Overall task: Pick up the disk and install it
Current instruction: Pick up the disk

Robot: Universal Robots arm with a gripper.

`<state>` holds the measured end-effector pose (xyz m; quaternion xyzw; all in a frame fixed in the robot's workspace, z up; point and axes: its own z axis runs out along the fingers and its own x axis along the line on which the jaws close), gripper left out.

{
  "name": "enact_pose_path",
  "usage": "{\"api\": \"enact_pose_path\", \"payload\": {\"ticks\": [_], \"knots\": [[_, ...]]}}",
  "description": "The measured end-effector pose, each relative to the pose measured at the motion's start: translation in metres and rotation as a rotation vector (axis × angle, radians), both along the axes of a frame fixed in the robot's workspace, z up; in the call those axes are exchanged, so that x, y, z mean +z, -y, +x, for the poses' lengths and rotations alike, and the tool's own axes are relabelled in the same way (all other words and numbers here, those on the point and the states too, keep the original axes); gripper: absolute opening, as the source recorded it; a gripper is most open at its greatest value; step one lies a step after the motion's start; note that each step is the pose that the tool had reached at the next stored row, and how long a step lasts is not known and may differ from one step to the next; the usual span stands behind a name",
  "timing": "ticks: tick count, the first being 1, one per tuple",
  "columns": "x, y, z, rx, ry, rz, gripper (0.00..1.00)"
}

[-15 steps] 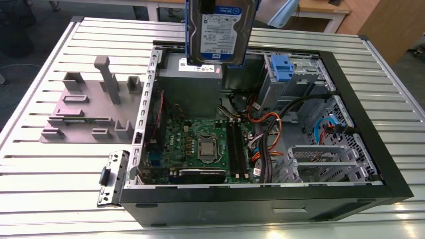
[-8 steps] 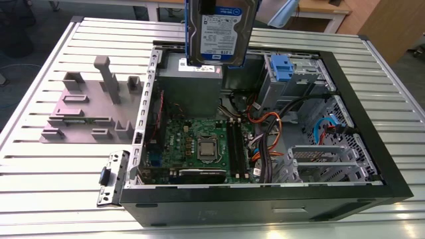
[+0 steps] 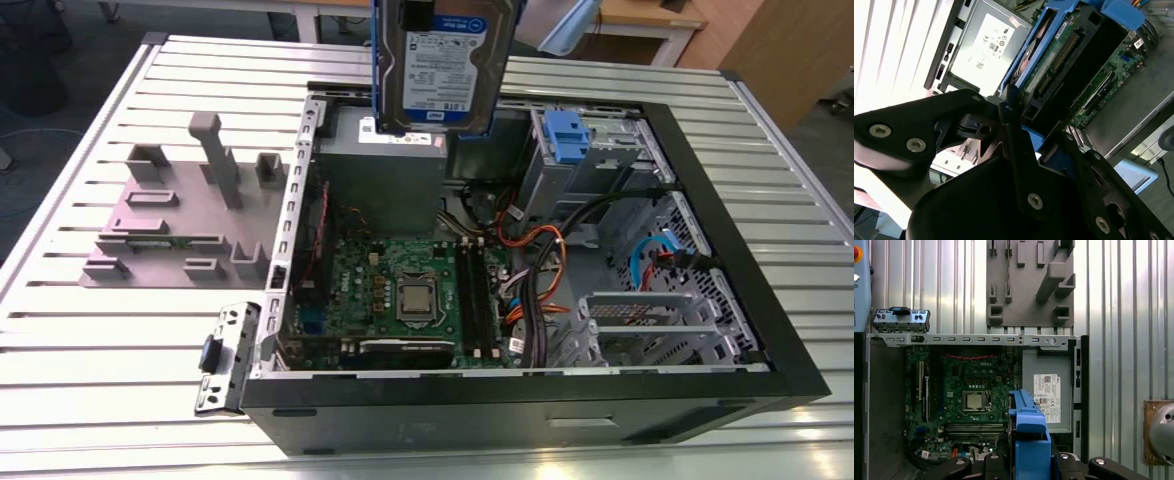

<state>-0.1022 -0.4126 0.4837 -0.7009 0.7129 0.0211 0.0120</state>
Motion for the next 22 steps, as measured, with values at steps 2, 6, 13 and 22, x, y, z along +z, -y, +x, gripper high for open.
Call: {"api": "enact_pose_path", "payload": {"ticks": [2,6,13,22], "knots": [[0.0000,0.0004,0.0000,0.000,-0.0001,-0.0001,0.36],[0.0000,0.0014,0.0001,0.000,0.0000,-0.0001,0.36],[-0.0001,0.0030,0.0002,0.000,0.0000,-0.0002,0.36],[-0.0003,0.0050,0.0004,0.000,-0.0001,-0.0003,0.36]]}}
